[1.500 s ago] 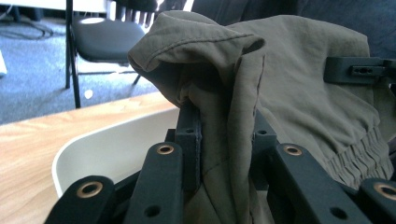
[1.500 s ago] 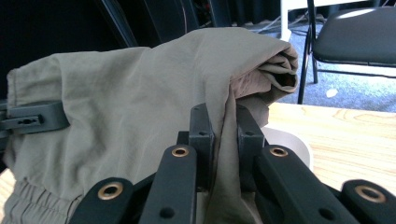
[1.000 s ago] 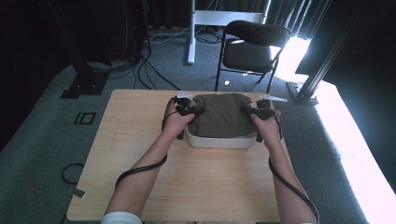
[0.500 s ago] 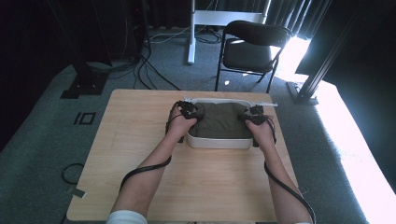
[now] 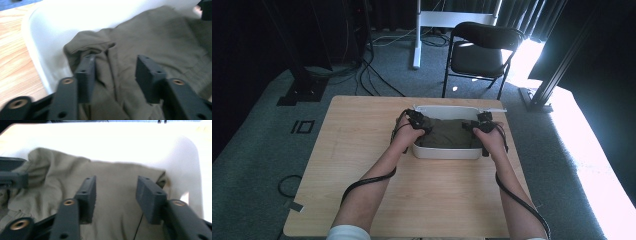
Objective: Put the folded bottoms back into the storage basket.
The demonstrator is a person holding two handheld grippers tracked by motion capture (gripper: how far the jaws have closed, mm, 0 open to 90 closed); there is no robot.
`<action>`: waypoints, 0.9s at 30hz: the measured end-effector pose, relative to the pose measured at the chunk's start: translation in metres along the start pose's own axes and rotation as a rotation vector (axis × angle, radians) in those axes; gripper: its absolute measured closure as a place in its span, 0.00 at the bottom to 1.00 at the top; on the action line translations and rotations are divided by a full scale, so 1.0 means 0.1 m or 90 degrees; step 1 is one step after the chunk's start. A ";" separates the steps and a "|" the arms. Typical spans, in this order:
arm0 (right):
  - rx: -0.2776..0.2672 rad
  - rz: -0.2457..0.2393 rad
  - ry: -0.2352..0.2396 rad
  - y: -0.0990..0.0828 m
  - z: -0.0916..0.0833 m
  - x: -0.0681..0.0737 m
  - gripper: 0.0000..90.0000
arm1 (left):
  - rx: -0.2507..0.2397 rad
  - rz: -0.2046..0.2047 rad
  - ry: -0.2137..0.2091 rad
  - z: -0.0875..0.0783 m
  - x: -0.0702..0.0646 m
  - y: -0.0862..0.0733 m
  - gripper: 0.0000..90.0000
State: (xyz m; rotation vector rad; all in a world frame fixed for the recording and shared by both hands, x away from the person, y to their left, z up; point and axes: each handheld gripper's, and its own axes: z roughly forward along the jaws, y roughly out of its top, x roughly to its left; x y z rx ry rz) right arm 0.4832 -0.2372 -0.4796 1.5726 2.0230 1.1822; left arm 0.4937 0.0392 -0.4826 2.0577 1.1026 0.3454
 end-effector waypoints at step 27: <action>-0.065 -0.125 0.047 -0.13 -0.42 0.20 0.19 | -0.084 0.074 -0.007 -0.48 -0.24 -0.24 0.19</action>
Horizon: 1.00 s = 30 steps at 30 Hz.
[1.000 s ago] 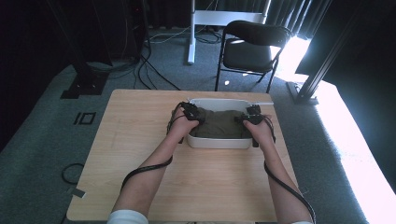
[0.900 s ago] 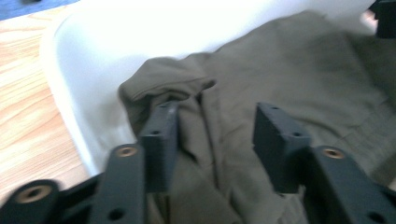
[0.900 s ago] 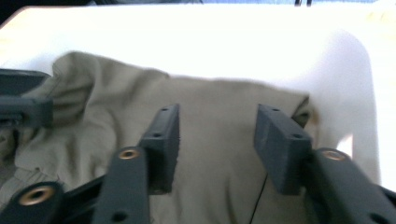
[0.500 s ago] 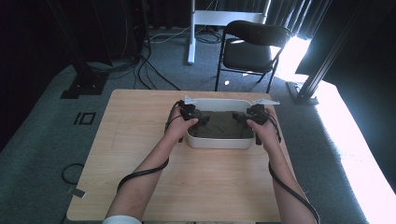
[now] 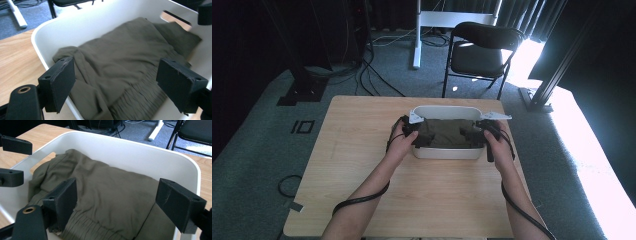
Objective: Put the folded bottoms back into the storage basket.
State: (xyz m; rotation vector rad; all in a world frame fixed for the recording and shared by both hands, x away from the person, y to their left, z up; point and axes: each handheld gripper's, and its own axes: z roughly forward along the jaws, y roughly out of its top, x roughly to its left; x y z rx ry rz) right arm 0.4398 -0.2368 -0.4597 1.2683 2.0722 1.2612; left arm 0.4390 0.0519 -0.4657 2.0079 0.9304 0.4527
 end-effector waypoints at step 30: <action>-0.034 -0.028 -0.023 -0.58 -0.65 0.08 0.16 | 0.003 0.027 -0.020 -0.59 -0.21 -0.53 0.19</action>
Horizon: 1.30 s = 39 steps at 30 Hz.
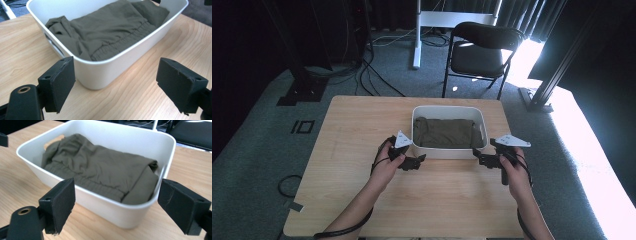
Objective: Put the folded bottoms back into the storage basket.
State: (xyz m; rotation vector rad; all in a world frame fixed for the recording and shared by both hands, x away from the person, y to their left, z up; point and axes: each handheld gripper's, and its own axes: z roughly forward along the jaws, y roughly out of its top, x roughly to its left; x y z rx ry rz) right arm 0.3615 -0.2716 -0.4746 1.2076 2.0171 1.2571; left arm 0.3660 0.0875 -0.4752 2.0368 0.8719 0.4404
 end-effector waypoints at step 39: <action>0.105 0.039 -0.108 -1.02 -0.31 -0.21 0.16 | 0.067 -0.069 0.083 -0.35 0.25 -0.94 0.19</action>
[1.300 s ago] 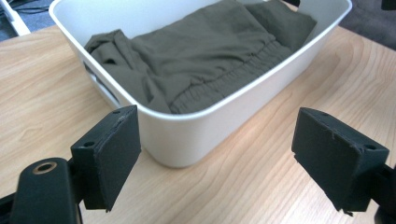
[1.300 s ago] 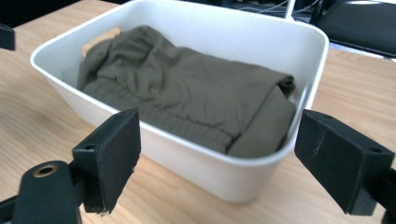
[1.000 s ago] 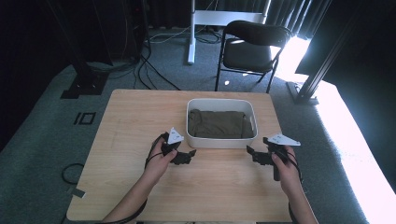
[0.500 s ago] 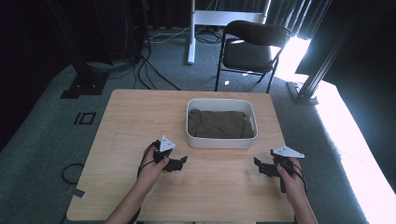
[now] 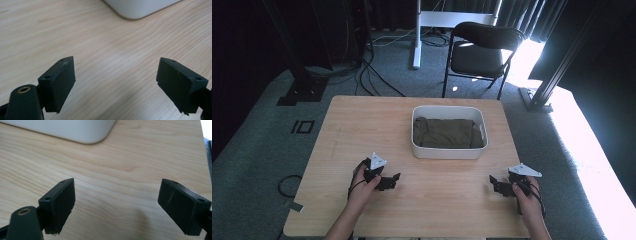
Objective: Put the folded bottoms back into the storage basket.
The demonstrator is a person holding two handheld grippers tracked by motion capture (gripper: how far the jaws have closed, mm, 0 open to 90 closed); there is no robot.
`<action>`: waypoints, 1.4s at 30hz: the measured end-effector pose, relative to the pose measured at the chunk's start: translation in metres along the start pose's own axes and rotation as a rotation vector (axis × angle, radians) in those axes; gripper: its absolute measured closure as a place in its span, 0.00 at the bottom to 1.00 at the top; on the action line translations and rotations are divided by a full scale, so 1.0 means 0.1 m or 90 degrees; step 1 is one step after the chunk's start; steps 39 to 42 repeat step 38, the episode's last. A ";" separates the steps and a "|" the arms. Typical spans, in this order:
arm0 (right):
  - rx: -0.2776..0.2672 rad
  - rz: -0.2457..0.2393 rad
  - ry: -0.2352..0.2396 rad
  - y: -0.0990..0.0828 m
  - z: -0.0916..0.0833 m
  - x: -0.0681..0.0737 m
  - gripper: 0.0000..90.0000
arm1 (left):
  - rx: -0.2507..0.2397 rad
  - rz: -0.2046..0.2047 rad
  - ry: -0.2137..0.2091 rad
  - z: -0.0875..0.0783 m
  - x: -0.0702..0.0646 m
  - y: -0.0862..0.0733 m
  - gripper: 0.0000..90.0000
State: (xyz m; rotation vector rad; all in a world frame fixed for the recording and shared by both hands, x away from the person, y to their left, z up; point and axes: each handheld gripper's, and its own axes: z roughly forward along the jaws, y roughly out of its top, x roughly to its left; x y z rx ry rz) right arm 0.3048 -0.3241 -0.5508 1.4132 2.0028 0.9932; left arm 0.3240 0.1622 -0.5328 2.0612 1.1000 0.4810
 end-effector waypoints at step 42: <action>0.052 0.036 -0.041 -0.12 0.07 -0.08 0.14 | 0.050 -0.120 0.164 -0.15 0.23 -0.44 0.05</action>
